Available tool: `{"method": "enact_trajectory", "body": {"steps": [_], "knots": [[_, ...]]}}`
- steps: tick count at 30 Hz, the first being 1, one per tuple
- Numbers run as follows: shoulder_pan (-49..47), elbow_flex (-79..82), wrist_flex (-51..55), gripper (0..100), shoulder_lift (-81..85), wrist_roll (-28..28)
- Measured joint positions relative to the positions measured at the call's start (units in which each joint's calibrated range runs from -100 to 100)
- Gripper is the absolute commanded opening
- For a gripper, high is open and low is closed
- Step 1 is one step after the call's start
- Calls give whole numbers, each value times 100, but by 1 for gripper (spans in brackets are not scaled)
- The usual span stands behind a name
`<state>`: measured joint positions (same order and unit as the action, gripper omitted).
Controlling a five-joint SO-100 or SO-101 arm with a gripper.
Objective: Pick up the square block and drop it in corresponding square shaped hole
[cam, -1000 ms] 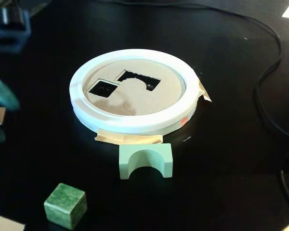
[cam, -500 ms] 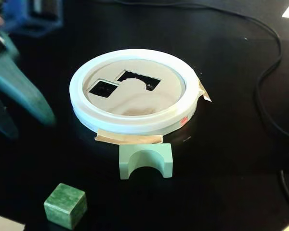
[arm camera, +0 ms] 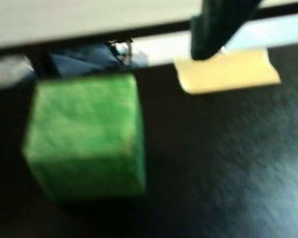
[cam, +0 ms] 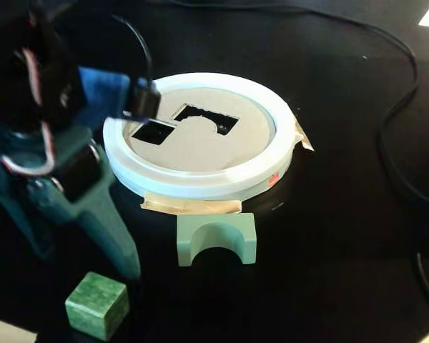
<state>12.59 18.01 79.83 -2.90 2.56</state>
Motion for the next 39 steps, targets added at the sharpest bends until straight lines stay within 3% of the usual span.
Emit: {"method": "enact_trajectory", "body": {"steps": [24,26,28,32,39], "knots": [[0,-576,-78,85,-1427,-5],[20,-576,-78,78,-1427,-5],[10,-576,-87,61,-1427,-5],[-20,-576,-87,39,-1427,-5],[-40,-576,-87,36,-1427,-5]]}}
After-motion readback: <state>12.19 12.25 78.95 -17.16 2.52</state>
